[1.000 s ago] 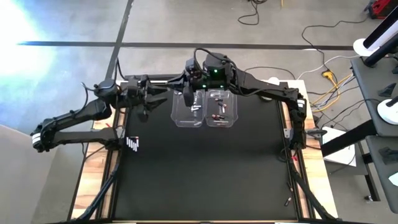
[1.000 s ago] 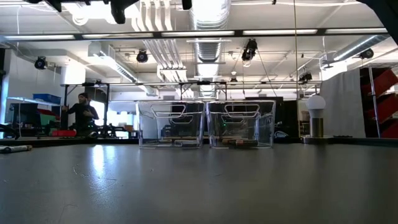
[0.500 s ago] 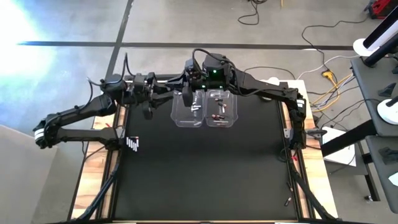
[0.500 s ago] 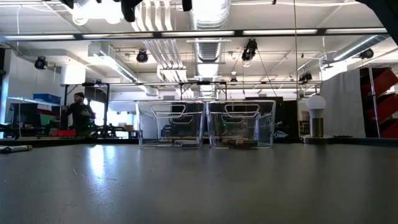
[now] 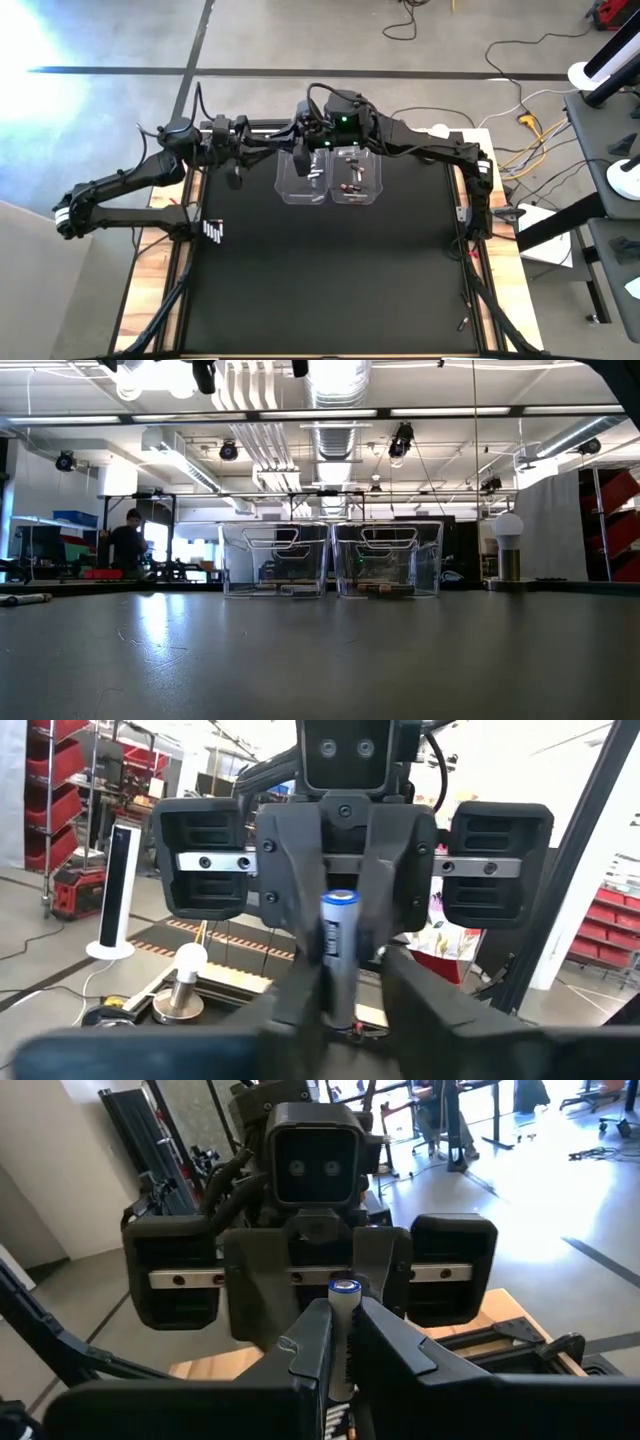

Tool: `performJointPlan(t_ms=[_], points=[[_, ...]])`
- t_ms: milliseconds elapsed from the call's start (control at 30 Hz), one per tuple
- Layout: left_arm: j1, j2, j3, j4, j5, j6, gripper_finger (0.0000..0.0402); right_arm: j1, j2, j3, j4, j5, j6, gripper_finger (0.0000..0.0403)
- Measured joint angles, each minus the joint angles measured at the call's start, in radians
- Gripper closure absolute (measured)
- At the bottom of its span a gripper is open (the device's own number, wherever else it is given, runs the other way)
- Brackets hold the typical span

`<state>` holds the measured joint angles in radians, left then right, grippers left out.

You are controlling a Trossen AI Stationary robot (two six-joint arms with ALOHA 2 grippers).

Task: Sort batteries
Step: Put the white battery into the left transparent bin

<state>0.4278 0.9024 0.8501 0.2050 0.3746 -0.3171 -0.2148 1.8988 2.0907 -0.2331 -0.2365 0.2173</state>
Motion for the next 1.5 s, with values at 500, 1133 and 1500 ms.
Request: performJointPlan(t_ms=[500,1133,1500], points=[[0.015,0.018,0.055,-0.148,-0.015,0.015,0.0388,0.016,-0.017,0.021,-0.076,0.047,-0.078,0.0344],[0.098,0.531,0.399,-0.730,-0.149,0.387,0.0388,0.048,-0.090,0.125,-0.884,0.213,0.037,0.0217],[0.103,0.822,0.402,-0.730,-0.218,0.447,0.0382,0.141,-0.090,0.118,-0.904,0.319,0.046,0.0240]])
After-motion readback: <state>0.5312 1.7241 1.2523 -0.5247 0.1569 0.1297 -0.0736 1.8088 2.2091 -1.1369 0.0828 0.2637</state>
